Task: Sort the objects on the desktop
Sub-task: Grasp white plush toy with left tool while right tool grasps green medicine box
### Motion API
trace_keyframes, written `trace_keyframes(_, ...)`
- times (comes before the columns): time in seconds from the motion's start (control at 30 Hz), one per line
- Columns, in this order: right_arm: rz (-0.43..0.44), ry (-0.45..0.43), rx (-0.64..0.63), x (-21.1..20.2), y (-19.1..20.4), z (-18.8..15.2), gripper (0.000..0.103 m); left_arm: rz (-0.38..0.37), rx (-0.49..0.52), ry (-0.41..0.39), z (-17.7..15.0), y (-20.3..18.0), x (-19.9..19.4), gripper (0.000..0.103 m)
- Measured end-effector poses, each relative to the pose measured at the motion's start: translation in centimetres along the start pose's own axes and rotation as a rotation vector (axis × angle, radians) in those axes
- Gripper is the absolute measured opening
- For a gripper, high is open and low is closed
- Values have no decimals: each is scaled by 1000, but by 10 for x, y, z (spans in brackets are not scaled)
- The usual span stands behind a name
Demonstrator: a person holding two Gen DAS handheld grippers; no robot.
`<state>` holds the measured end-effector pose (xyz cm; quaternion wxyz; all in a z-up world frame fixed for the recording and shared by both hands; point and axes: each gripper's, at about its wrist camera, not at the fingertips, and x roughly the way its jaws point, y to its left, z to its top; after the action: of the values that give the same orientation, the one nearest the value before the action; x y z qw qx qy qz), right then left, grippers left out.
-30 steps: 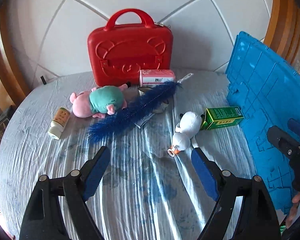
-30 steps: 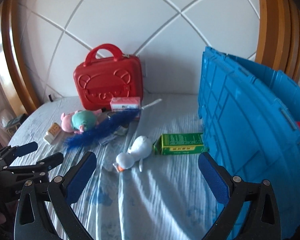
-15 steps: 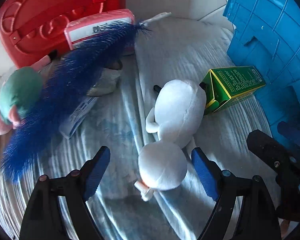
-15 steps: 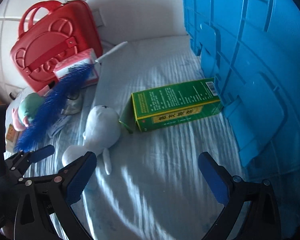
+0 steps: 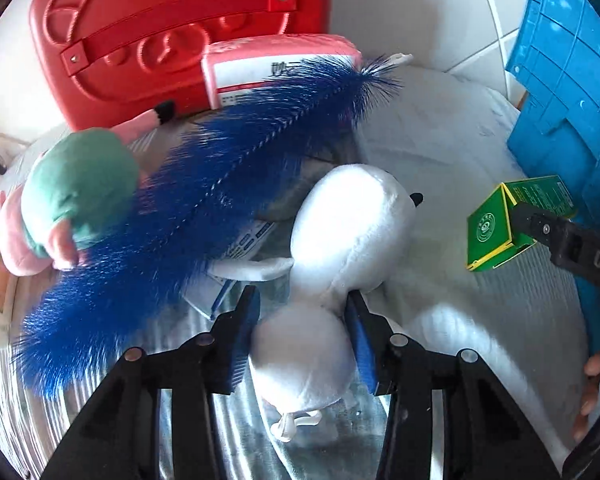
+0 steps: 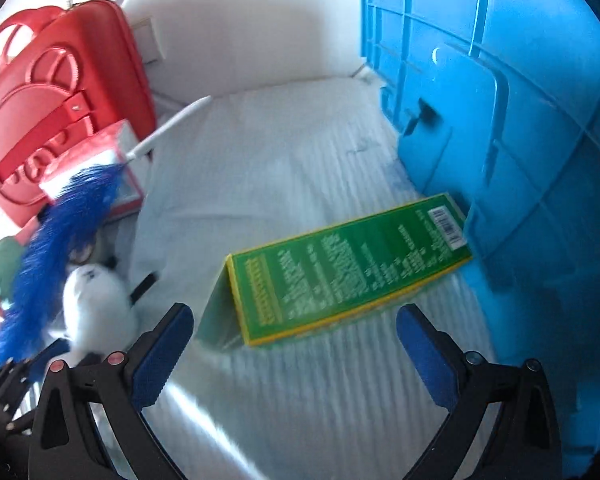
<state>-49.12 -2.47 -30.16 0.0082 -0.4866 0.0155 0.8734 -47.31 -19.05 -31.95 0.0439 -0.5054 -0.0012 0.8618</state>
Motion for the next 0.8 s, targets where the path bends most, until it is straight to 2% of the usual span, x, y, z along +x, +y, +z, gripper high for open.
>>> trace_keyframes(0.07, -27, 17, 29, 6, -4, 2, 103, 0, 7, -1, -2, -5, 1, 43)
trace_keyframes(0.2, -11, 36, 73, 18, -7, 3, 103, -24, -3, 3, 3, -13, 6, 43)
trace_keyframes(0.5, -1, -53, 199, 4, -6, 22, 103, -29, -39, -24, 43, -13, 35, 43)
trace_keyframes(0.6, -98, -56, 165, 15, 1, 30, 103, -51, -38, -19, 60, -21, 49, 43)
trace_keyframes(0.63, -125, -41, 151, 23, 3, 32, 103, -52, -35, -18, 64, -24, 53, 43)
trace_keyframes(0.67, -126, 14, 149, 37, 3, 33, 103, -54, -29, -17, 68, -27, 56, 43)
trace_keyframes(0.73, -76, 123, 187, 62, -5, 27, 103, -47, -7, -13, 74, -34, 61, 43)
trace_keyframes(0.8, -90, 72, 163, 65, -8, 16, 102, -53, 11, -9, 73, -38, 63, 40)
